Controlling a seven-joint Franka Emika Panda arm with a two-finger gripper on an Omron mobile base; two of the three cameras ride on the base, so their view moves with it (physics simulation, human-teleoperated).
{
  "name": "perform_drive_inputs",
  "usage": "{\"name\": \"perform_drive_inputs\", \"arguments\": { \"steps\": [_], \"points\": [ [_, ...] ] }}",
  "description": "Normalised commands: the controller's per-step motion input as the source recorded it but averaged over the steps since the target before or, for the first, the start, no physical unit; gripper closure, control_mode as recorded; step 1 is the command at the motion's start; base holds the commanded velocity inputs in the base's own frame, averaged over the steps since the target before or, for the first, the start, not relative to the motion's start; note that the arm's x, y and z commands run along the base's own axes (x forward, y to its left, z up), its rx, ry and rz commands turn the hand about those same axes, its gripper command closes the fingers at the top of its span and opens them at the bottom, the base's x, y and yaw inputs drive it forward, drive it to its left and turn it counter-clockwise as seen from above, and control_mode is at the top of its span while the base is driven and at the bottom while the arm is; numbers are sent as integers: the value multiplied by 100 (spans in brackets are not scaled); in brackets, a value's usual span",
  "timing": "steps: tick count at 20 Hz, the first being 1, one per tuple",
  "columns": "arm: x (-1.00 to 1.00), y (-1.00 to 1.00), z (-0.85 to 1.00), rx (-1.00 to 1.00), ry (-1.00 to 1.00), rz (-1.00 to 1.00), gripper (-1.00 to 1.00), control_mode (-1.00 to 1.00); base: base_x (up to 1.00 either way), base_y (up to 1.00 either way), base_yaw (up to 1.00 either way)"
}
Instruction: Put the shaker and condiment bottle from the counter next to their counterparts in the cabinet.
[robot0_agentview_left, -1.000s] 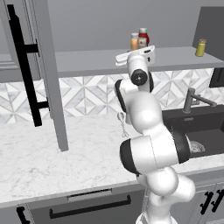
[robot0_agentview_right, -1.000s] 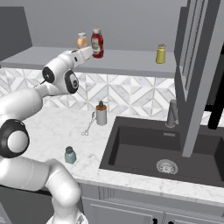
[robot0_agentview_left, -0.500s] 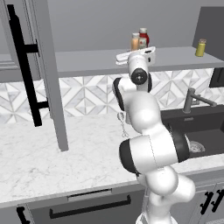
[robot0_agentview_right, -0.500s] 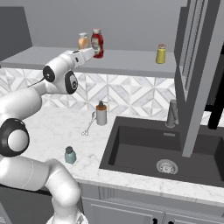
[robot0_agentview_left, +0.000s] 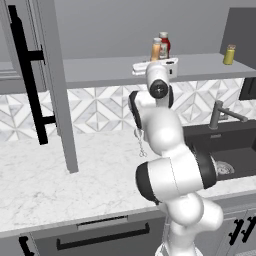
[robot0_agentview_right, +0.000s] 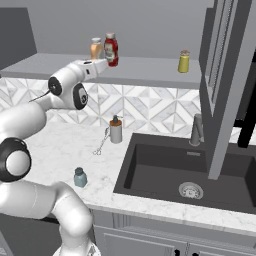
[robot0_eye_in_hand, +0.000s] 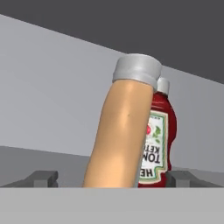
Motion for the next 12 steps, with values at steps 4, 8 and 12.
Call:
{"name": "perform_drive_inputs", "arguments": {
  "steps": [4, 8, 12],
  "points": [
    [-6, 22, -29, 0, 0, 0, -100, -100, 0, 0, 0],
    [-23, 34, -25, 0, 0, 0, -100, -100, 0, 0, 0],
    [-55, 38, -14, 0, 0, 0, -100, -100, 0, 0, 0]
  ]
}}
